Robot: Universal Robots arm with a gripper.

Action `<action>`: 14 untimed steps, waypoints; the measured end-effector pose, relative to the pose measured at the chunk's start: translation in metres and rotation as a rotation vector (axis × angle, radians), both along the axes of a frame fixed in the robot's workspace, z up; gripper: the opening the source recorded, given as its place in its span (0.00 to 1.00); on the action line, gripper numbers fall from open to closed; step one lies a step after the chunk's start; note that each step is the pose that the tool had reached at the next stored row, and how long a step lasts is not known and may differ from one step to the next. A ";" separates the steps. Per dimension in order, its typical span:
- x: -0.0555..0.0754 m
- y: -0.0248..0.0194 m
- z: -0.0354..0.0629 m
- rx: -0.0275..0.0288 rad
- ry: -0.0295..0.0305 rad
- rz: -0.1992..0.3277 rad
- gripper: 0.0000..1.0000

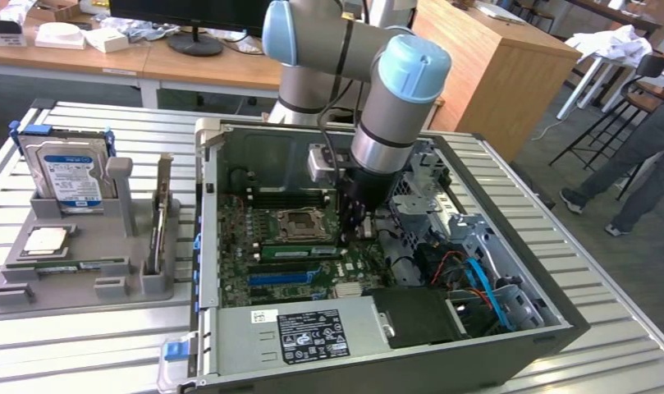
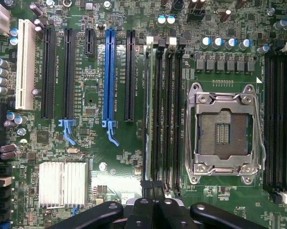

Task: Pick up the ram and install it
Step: 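Press down the ram until it locks into place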

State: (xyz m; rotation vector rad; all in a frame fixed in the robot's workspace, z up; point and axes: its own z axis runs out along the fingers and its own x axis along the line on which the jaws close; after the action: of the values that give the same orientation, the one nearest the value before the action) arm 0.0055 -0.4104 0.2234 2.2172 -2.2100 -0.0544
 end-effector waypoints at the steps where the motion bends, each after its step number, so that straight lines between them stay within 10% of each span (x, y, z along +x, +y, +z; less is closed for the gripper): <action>1: 0.000 0.0000 0.0012 -0.0003 0.0003 0.000 0.10; 14: 0.000 -0.0002 0.0242 -0.0014 0.0024 0.000 0.10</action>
State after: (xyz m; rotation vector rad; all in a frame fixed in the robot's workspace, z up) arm 0.0055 -0.4106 0.2476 2.2153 -2.2080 -0.0554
